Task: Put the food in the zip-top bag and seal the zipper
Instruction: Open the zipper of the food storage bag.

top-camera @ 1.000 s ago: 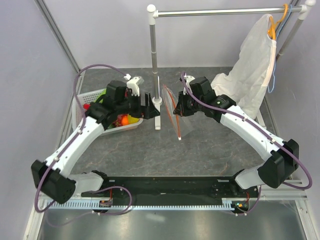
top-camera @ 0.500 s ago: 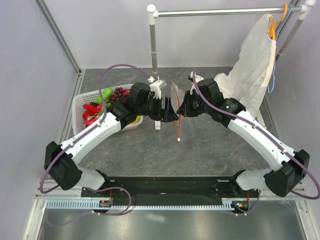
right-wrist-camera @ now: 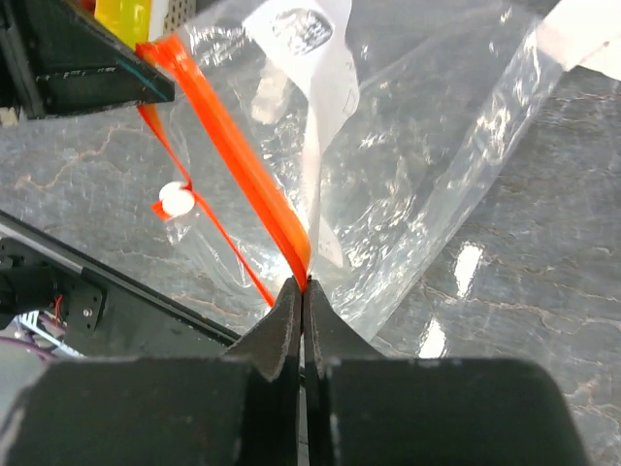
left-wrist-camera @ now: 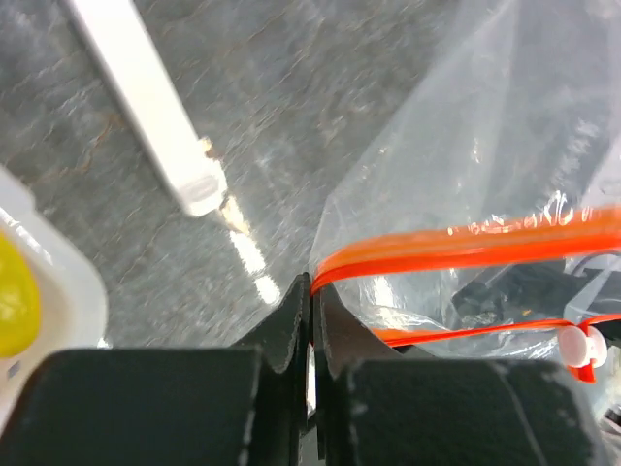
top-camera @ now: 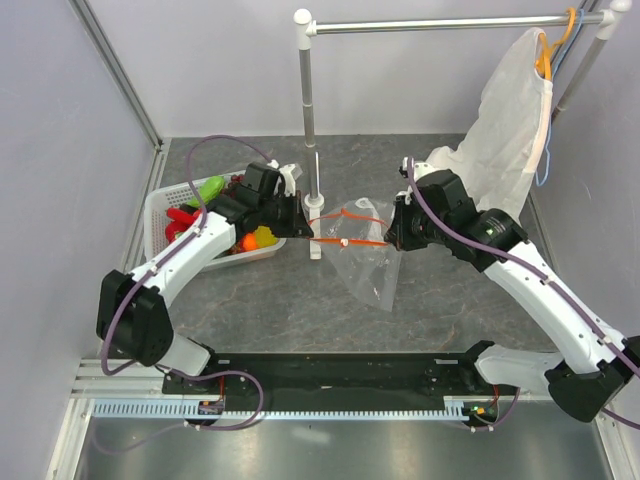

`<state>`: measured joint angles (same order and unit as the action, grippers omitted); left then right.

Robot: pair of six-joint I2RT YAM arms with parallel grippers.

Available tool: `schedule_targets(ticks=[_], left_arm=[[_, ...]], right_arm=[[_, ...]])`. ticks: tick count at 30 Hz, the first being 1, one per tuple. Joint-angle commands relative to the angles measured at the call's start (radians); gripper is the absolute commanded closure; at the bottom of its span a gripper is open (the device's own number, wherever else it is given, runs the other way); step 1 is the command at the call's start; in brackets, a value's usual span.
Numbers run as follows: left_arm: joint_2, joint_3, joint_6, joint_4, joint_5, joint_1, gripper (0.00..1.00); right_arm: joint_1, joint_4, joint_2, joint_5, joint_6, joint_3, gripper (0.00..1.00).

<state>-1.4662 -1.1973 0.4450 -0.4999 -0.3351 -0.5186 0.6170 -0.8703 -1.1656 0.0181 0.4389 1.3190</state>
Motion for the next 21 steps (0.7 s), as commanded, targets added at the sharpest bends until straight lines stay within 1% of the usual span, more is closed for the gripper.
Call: schedule_targets(ticks=[1,2,3,6,11,12,13,14,15,16,17,18,19,21], left_arm=[[-0.036,0.015,-0.147,-0.112,-0.02,0.043,0.98],[-0.037,0.025,-0.15,-0.109,-0.048,0.042,0.98],[-0.036,0.03,-0.152,-0.103,-0.106,0.04,0.98],[-0.042,0.022,-0.202,-0.104,-0.182,0.026,0.97],[-0.034,0.013,-0.261,-0.103,-0.196,0.026,0.91],[-0.026,0.01,-0.264,-0.106,-0.203,0.026,0.87],[-0.019,0.004,-0.279,-0.114,-0.209,0.028,0.82],[-0.01,-0.011,-0.288,-0.12,-0.212,0.028,0.7],[0.019,-0.016,-0.305,-0.137,-0.202,0.031,0.41],[0.045,-0.018,-0.319,-0.143,-0.202,0.034,0.31],[0.075,-0.016,-0.334,-0.147,-0.214,0.038,0.15],[0.142,-0.009,-0.356,-0.149,-0.231,0.055,0.07],[0.174,-0.001,-0.365,-0.155,-0.248,0.068,0.01],[0.239,0.004,-0.381,-0.17,-0.243,0.101,0.0]], right_arm=[[-0.017,-0.061,-0.009,0.0,-0.08,0.014,1.0],[-0.017,-0.052,-0.012,0.023,-0.075,0.008,1.0],[-0.019,-0.024,-0.019,0.054,-0.077,-0.004,1.0],[-0.019,0.028,-0.051,0.075,-0.077,-0.014,1.0],[-0.019,0.097,-0.117,0.128,-0.074,-0.024,1.0],[-0.019,0.111,-0.124,0.128,-0.075,-0.026,1.0],[-0.017,0.12,-0.134,0.128,-0.075,-0.029,1.0],[-0.019,0.129,-0.135,0.128,-0.074,-0.036,1.0],[-0.019,0.143,-0.138,0.128,-0.069,-0.04,1.0],[-0.019,0.148,-0.14,0.128,-0.066,-0.044,1.0],[-0.019,0.16,-0.138,0.134,-0.063,-0.055,1.0],[-0.019,0.166,-0.138,0.137,-0.054,-0.06,1.0],[-0.019,0.172,-0.138,0.138,-0.051,-0.072,1.0],[-0.019,0.189,-0.137,0.14,-0.048,-0.081,1.0]])
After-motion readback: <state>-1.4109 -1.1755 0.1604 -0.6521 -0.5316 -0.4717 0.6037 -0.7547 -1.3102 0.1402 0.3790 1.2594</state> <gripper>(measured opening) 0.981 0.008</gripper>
